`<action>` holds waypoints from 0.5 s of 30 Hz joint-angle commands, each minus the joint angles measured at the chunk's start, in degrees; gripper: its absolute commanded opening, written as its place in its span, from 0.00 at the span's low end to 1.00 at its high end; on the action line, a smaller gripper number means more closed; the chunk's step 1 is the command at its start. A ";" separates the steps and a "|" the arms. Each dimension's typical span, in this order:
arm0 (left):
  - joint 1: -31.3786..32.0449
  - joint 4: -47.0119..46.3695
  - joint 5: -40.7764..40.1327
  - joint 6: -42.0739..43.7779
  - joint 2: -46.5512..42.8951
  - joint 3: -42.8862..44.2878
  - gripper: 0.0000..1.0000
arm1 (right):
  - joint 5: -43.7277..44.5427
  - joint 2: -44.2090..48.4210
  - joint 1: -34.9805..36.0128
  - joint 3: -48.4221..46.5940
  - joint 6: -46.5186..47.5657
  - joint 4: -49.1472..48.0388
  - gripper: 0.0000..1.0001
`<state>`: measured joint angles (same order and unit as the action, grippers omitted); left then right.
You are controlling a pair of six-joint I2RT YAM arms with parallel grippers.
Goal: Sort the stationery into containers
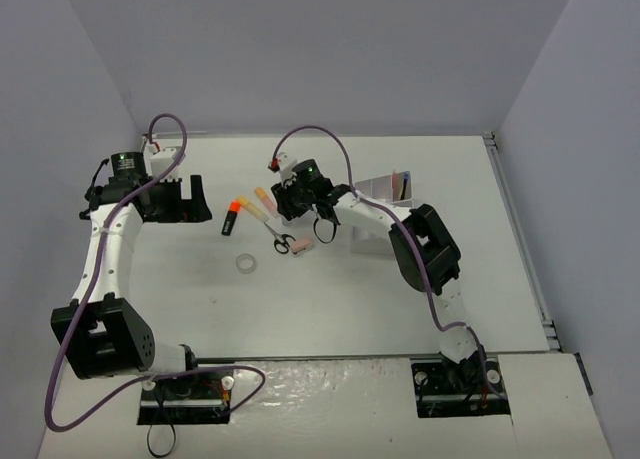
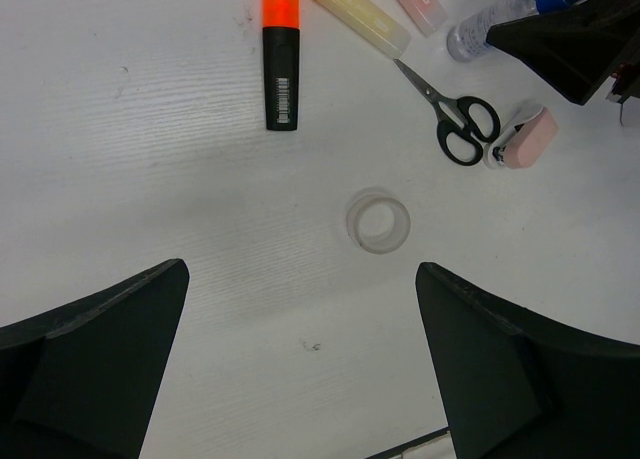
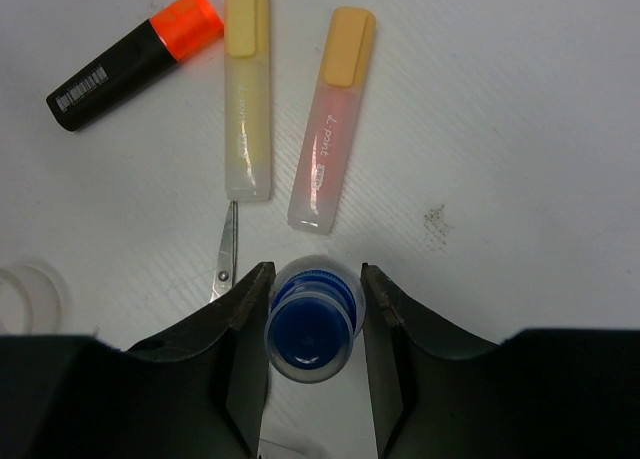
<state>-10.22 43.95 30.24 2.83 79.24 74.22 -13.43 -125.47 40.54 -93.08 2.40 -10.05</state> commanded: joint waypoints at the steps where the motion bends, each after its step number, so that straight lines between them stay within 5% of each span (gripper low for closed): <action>1: -0.51 -1.85 0.89 0.06 -0.14 2.60 0.97 | 0.53 8.99 -0.95 -2.62 -1.81 -3.57 0.00; 10: -0.51 -1.15 -1.94 1.24 -0.35 2.55 0.97 | -2.44 27.55 -10.31 4.18 -9.96 -1.80 0.00; 15: -0.57 -1.99 -2.90 1.59 -1.50 1.30 0.97 | 4.15 37.31 -13.43 10.52 -6.13 4.78 0.00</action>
<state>-10.23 43.88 28.32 3.28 79.46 74.22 -13.62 -96.73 28.21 -86.09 -4.67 -7.44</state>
